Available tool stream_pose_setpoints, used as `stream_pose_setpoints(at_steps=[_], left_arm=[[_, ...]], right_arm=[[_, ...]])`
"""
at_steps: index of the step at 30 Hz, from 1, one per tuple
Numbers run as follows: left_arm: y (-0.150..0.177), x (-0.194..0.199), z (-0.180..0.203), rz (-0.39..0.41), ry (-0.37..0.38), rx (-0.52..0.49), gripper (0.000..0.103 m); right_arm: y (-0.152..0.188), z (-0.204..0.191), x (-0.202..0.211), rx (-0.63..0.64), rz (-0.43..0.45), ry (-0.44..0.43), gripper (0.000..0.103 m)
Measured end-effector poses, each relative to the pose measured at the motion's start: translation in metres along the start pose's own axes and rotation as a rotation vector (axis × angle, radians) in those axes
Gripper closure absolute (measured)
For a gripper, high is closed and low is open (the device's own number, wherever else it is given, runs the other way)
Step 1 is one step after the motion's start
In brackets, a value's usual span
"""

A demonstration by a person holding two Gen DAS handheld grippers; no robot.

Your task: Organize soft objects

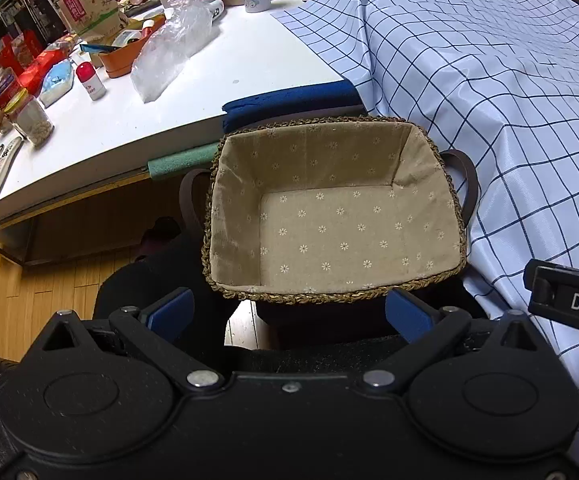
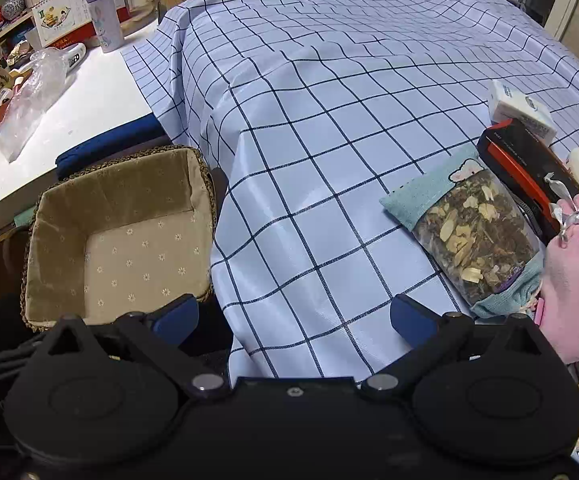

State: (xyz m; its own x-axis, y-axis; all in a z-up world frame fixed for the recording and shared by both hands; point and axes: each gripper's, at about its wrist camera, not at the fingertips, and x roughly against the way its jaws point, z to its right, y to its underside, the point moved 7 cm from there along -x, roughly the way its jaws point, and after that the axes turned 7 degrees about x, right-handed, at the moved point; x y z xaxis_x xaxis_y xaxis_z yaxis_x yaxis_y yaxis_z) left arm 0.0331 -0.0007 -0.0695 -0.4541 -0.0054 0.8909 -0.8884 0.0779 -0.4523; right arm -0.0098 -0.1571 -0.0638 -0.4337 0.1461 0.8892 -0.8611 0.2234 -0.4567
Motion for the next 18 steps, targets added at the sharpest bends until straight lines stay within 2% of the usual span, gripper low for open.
stream_pose_setpoints(at_steps=[18], left_arm=[[-0.0002,-0.0053,-0.0062,-0.016,0.014,0.037,0.004]], right_arm=[[0.0009,-0.0039,-0.0031,0.009,-0.017,0.004,0.000]])
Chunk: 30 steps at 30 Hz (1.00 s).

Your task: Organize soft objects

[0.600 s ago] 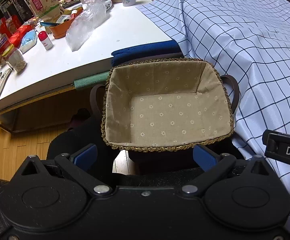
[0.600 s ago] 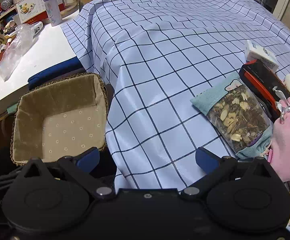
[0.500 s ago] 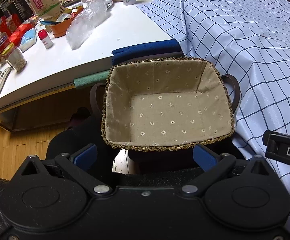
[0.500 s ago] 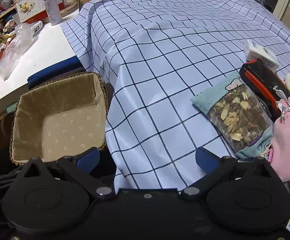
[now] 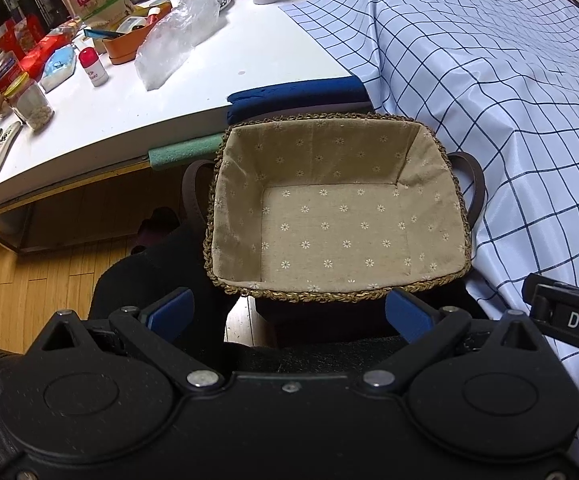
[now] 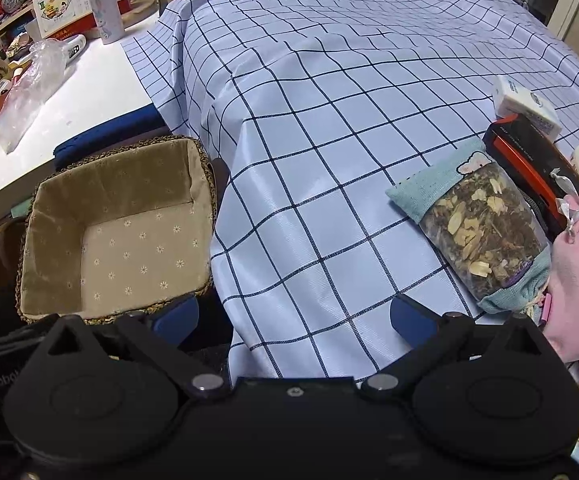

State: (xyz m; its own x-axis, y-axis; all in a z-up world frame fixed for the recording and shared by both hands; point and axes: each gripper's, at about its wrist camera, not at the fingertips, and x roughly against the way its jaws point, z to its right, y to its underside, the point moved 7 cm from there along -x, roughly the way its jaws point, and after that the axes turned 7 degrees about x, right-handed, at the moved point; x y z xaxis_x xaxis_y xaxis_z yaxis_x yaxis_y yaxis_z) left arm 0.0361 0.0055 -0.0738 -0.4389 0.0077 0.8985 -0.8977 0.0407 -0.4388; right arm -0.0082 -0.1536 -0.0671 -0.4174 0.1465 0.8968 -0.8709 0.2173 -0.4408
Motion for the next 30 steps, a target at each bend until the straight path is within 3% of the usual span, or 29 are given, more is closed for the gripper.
stream_pose_setpoints(at_steps=[30], left_arm=[[0.0015,-0.0012,0.0008,-0.006,0.005,-0.001,0.004]], right_arm=[[-0.0003,0.0021,0.0013,-0.012,0.003,-0.005,0.000]])
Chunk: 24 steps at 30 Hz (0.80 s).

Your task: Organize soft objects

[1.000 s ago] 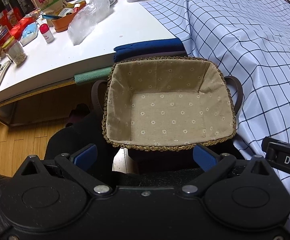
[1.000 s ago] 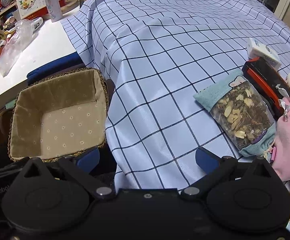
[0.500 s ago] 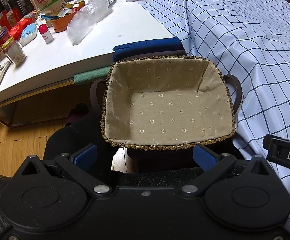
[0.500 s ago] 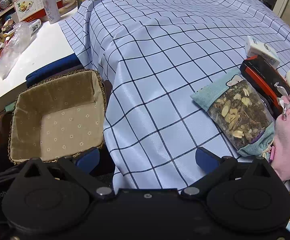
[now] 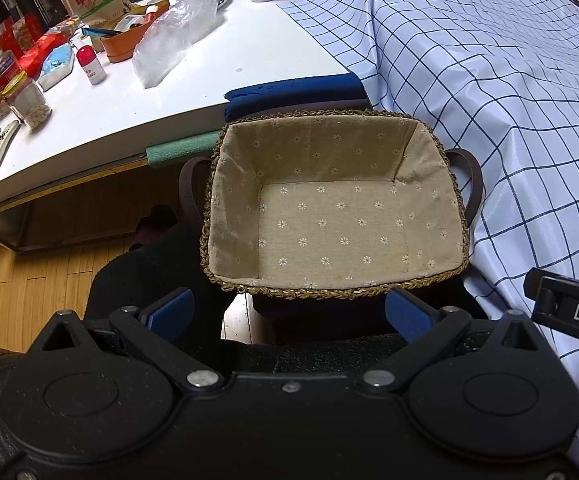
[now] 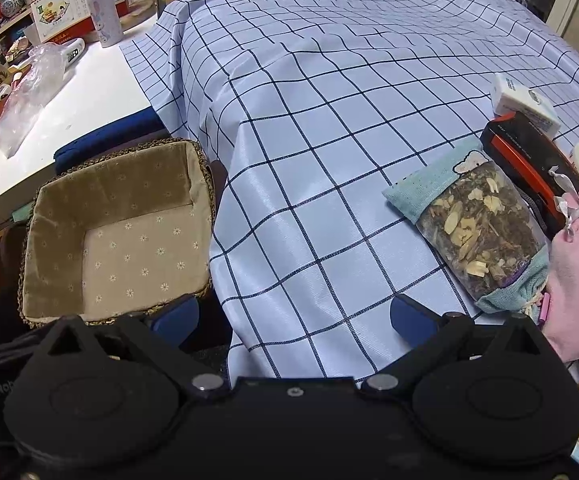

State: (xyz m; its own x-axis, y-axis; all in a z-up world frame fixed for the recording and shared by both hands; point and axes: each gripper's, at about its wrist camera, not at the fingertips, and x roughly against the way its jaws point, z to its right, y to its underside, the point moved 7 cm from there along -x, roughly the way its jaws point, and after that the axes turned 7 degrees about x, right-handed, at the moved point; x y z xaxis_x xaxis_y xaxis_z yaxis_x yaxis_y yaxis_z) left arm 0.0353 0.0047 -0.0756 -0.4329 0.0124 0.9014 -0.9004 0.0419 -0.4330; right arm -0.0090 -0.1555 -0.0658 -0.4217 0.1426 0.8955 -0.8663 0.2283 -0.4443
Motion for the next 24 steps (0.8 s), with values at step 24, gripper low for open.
stream_pose_setpoints(at_steps=[24], left_arm=[[0.0010,-0.0042,0.0003,-0.022,0.012,0.011,0.004]], right_arm=[[0.0023,-0.0015,-0.0034,0.008,-0.011,0.005,0.000]])
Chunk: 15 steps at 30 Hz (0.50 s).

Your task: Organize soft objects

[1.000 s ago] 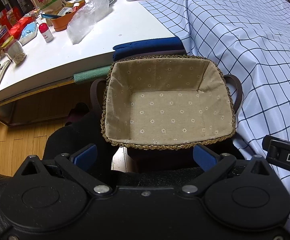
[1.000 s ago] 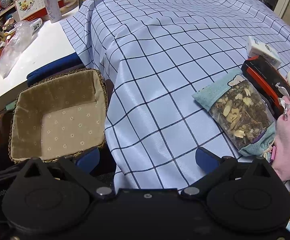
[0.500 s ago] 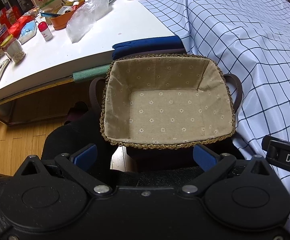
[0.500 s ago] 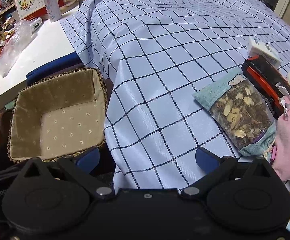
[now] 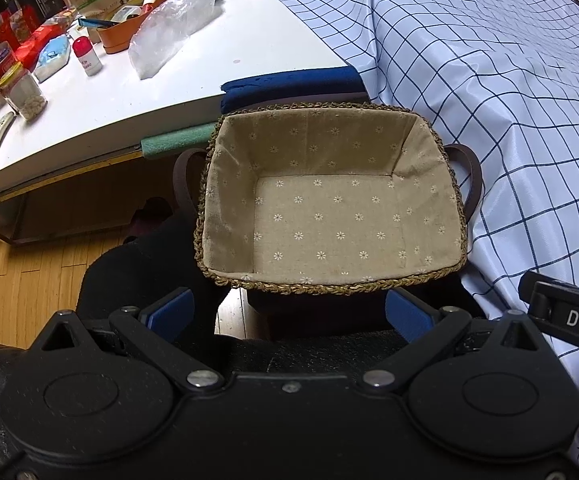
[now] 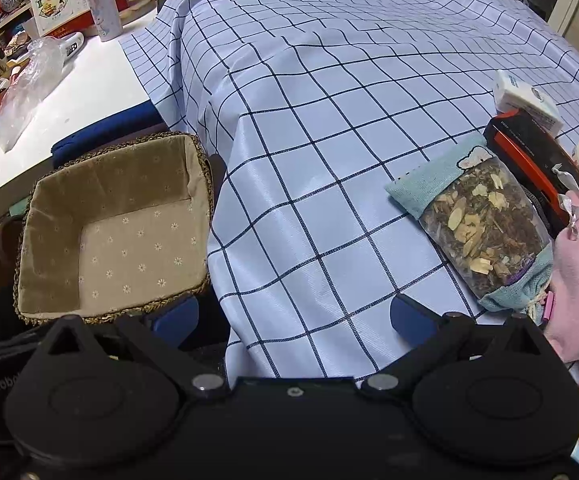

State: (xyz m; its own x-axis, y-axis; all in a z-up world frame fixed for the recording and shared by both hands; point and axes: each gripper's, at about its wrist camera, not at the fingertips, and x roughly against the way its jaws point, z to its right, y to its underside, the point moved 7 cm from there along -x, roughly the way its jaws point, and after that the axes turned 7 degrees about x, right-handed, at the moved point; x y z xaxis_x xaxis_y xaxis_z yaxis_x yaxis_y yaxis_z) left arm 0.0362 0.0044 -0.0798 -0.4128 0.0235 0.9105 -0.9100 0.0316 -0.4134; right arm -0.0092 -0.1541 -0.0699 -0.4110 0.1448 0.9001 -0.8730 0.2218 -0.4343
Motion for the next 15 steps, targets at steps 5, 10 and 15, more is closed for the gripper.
stream_pose_setpoints(at_steps=[5,10,15], left_arm=[[0.0004,-0.0002,0.0004,-0.002,-0.001,0.001,0.004],[0.0008,-0.0009,0.0011,-0.005,-0.003,0.000,0.004],[0.0014,-0.0016,0.0015,-0.006,-0.004,-0.003,0.004]], right_arm=[[0.0004,-0.0005,-0.0012,0.000,-0.002,0.001,0.000],[0.0012,-0.0026,-0.0031,0.006,-0.010,0.003,0.000],[0.0003,-0.0019,-0.0032,0.007,-0.011,0.001,0.000]])
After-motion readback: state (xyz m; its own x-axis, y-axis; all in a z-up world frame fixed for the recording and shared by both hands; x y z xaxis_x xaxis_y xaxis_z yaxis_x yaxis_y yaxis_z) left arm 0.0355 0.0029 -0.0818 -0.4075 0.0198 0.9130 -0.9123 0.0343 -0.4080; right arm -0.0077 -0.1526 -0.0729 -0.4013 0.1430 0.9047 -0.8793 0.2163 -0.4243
